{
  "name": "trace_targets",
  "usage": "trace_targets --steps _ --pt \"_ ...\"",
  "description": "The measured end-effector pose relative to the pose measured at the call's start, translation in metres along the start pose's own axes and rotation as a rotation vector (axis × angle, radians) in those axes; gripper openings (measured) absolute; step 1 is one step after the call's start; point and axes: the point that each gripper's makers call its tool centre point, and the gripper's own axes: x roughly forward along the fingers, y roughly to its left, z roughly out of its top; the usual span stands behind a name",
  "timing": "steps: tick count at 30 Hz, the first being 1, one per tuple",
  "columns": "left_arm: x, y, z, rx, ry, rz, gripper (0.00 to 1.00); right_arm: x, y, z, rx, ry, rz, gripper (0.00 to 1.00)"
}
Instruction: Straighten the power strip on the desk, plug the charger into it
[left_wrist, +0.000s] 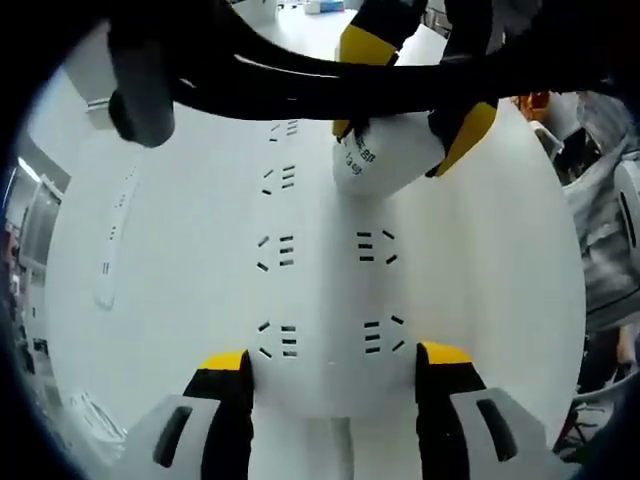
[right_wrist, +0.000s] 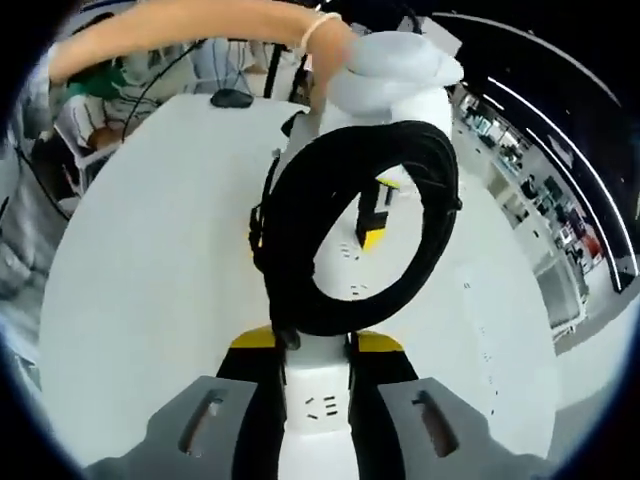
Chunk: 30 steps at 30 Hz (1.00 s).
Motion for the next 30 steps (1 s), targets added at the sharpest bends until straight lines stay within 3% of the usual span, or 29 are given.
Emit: trace_targets --steps 1,5,7,13,17,30 --pt "0.0 0.0 0.0 0.001 0.0 0.0 0.64 0.0 -0.001 0.0 0.004 -0.001 0.002 0.2" --pt "-0.001 0.001 0.0 0.004 0.008 -0.002 0.64 0.003 -0.001 -0.003 0.061 0.148 0.038 0.2" --pt "-0.001 0.0 0.0 0.005 0.007 -0.001 0.64 0.003 0.0 -0.004 0.011 0.199 0.04 0.2" --pt "-0.002 0.0 -0.001 0.005 0.001 -0.001 0.65 0.004 0.0 -0.009 0.041 0.184 0.06 0.2" --pt "-0.002 0.0 -0.002 0.008 0.028 -0.001 0.65 0.007 0.002 -0.009 0.009 0.182 0.0 0.21" --pt "-0.004 0.003 -0.003 -0.004 0.045 -0.004 0.66 0.004 0.001 -0.009 0.008 0.14 -0.031 0.22"
